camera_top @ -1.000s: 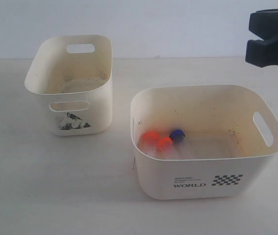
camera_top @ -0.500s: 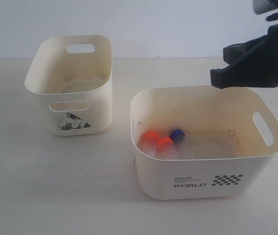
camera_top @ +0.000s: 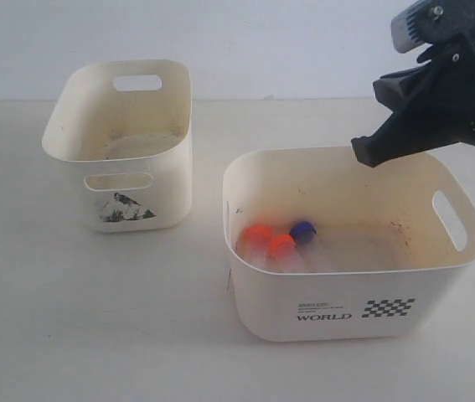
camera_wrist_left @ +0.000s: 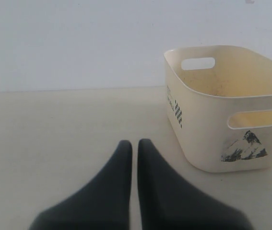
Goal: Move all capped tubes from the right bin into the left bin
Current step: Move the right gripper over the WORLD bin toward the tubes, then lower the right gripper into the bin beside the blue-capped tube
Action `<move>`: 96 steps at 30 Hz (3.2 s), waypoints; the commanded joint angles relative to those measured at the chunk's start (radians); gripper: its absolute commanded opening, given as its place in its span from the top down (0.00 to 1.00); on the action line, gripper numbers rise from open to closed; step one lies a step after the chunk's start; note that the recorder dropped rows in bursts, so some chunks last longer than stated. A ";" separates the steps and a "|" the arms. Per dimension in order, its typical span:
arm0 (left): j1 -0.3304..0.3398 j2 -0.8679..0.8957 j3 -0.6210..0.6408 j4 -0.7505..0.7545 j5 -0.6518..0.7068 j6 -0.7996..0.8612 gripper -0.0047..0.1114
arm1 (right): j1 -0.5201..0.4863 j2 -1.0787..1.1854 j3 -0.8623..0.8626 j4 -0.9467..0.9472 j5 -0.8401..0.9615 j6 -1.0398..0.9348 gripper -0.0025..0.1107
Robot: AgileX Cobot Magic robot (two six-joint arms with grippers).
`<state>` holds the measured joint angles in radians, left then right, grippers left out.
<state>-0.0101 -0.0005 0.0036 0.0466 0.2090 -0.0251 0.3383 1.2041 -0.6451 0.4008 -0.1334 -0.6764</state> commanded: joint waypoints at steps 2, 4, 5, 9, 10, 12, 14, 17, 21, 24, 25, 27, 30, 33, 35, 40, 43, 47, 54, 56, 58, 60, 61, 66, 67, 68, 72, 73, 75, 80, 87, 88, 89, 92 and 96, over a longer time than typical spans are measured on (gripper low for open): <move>0.000 0.000 -0.004 0.002 0.000 -0.010 0.92 | 0.002 0.028 -0.007 -0.006 -0.087 -0.007 0.98; 0.000 0.000 -0.004 0.002 0.000 -0.010 0.92 | 0.002 0.046 -0.007 -0.006 -0.086 -0.007 0.98; 0.000 0.000 -0.004 0.002 0.000 -0.010 0.92 | 0.002 0.057 -0.007 -0.006 -0.086 -0.007 0.98; 0.000 0.000 -0.004 0.002 0.000 -0.010 0.92 | 0.002 0.116 -0.021 -0.006 -0.082 -0.007 0.98; 0.000 0.000 -0.004 0.002 0.000 -0.010 0.92 | 0.002 0.130 -0.038 -0.006 -0.062 -0.007 0.98; 0.000 0.000 -0.004 0.002 0.000 -0.010 0.92 | 0.002 0.163 -0.086 -0.006 0.042 -0.013 0.98; 0.000 0.000 -0.004 0.002 0.000 -0.010 0.92 | 0.002 0.189 -0.153 -0.006 0.213 -0.015 0.98; 0.000 0.000 -0.004 0.002 0.000 -0.010 0.92 | 0.002 0.219 -0.273 -0.006 0.452 -0.015 0.98; 0.000 0.000 -0.004 0.002 0.000 -0.010 0.92 | 0.002 0.250 -0.443 -0.027 0.758 -0.015 0.98; 0.000 0.000 -0.004 0.002 0.000 -0.010 0.92 | 0.002 0.283 -0.557 -0.043 0.980 -0.015 0.98; 0.000 0.000 -0.004 0.002 0.000 -0.010 0.92 | 0.002 0.295 -0.597 -0.052 1.033 -0.015 0.98; 0.000 0.000 -0.004 0.002 0.000 -0.010 0.92 | 0.002 0.330 -0.670 -0.093 1.107 0.009 0.98; 0.000 0.000 -0.004 0.002 -0.002 -0.010 0.92 | 0.002 0.400 -0.760 -0.204 1.191 0.140 0.98; 0.000 0.000 -0.004 0.002 0.000 -0.010 0.92 | 0.002 0.466 -0.809 -0.320 1.301 0.263 0.98; 0.000 0.000 -0.004 0.002 0.000 -0.010 0.92 | 0.002 0.499 -0.816 -0.358 1.348 0.299 0.98; 0.000 0.000 -0.004 0.002 0.000 -0.010 0.92 | 0.002 0.554 -0.813 -0.307 1.355 0.441 0.98; 0.000 0.000 -0.004 0.002 0.000 -0.010 0.92 | 0.002 0.568 -0.813 -0.268 1.355 0.443 0.98; 0.000 0.000 -0.004 0.002 0.000 -0.010 0.92 | 0.002 0.577 -0.813 -0.248 1.355 0.460 0.98; 0.000 0.000 -0.004 0.002 0.000 -0.010 0.92 | 0.002 0.608 -0.809 -0.243 1.355 0.370 0.98; 0.000 0.000 -0.004 0.002 0.000 -0.010 0.92 | 0.002 0.623 -0.809 -0.229 1.355 0.370 0.98; 0.000 0.000 -0.004 0.002 0.000 -0.010 0.92 | 0.002 0.640 -0.809 -0.207 1.355 0.362 0.98; 0.000 0.000 -0.004 0.002 0.000 -0.010 0.92 | 0.002 0.659 -0.809 -0.185 1.355 0.362 0.98; 0.000 0.000 -0.004 0.002 0.000 -0.010 0.92 | 0.002 0.668 -0.808 -0.182 1.355 0.362 0.98; 0.000 0.000 -0.004 0.002 0.000 -0.010 0.92 | 0.002 0.616 -0.666 -0.179 1.326 0.392 0.98; 0.000 0.000 -0.004 0.002 0.000 -0.010 0.92 | 0.002 0.608 -0.644 -0.180 1.292 0.401 0.98; 0.000 0.000 -0.004 0.002 0.000 -0.010 0.92 | 0.002 0.608 -0.623 -0.182 1.272 0.401 0.98; 0.000 0.000 -0.004 0.002 0.000 -0.010 0.92 | 0.002 0.621 -0.620 -0.184 1.215 0.382 0.98; 0.000 0.000 -0.004 0.002 0.000 -0.010 0.92 | 0.002 0.634 -0.620 -0.184 1.212 0.380 0.98; 0.000 0.000 -0.004 0.002 0.000 -0.010 0.92 | 0.006 0.666 -0.620 -0.184 1.207 0.347 0.98; 0.000 0.000 -0.004 0.002 0.000 -0.010 0.92 | 0.054 0.723 -0.620 -0.186 1.221 0.248 0.86; 0.000 0.000 -0.004 0.002 0.000 -0.010 0.92 | 0.115 0.726 -0.620 -0.199 1.201 0.287 0.44; 0.000 0.000 -0.004 0.002 0.000 -0.010 0.92 | 0.121 0.726 -0.620 -0.210 1.197 0.308 0.42; 0.000 0.000 -0.004 0.002 0.000 -0.010 0.92 | 0.121 0.726 -0.620 -0.216 1.194 0.325 0.42; 0.000 0.000 -0.004 0.002 0.000 -0.010 0.92 | 0.121 0.726 -0.620 -0.268 1.180 0.377 0.42; 0.000 0.000 -0.004 0.002 0.000 -0.010 0.92 | 0.121 0.726 -0.620 -0.351 1.172 0.464 0.42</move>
<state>-0.0101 -0.0005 0.0036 0.0466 0.2090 -0.0251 0.4591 1.9329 -1.2655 0.1063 1.0441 -0.2661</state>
